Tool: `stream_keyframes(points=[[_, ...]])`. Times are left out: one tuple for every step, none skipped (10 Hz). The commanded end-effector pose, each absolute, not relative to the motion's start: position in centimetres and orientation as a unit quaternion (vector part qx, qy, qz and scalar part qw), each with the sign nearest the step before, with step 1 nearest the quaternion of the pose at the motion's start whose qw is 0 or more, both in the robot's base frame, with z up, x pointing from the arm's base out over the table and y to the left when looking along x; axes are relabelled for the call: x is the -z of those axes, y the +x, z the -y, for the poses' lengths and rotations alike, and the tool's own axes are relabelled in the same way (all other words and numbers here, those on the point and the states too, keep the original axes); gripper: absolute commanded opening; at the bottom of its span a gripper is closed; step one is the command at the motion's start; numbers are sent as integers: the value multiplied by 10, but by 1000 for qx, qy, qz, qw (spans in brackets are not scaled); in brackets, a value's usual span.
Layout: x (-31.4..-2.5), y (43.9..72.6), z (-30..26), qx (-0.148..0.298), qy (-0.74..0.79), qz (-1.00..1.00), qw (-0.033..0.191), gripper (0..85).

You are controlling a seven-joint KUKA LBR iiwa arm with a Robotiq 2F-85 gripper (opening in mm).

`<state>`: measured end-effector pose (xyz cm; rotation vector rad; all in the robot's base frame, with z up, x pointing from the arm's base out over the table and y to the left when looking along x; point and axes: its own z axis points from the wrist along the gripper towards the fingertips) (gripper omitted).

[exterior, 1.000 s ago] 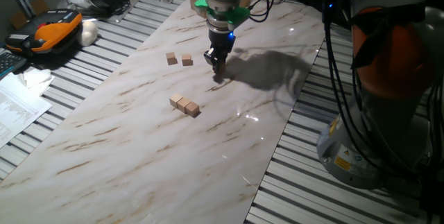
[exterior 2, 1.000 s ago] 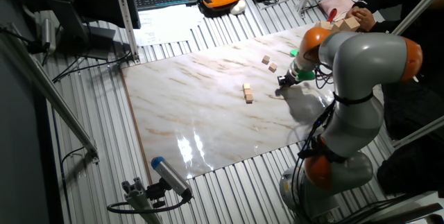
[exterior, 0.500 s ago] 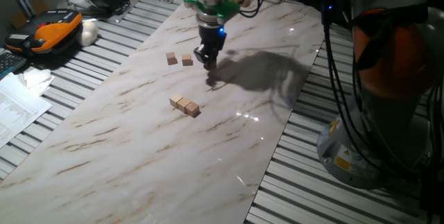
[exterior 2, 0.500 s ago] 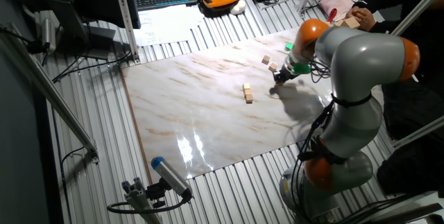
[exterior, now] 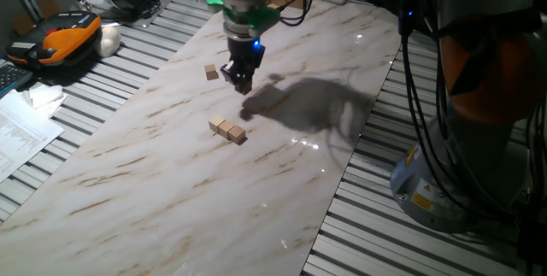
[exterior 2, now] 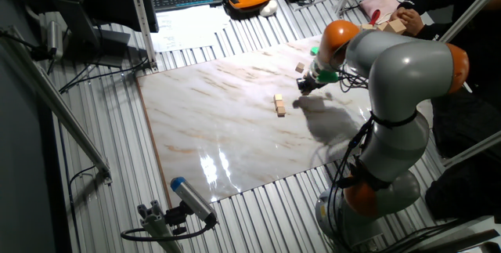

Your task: Stack the blocks into a pyramid shape

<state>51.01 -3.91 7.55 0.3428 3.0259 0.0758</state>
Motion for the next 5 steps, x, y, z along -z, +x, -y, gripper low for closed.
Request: stream_keyframes(points=[[-78,511,5,-26,120,-991,46,0],[-81,512,-7,-22,127,-991,44,0],[-82,512,-13,-14,128,-991,46,0],[-82,512,-13,-14,120,-992,48,0],[-82,512,-13,-12,110,-993,50,0]])
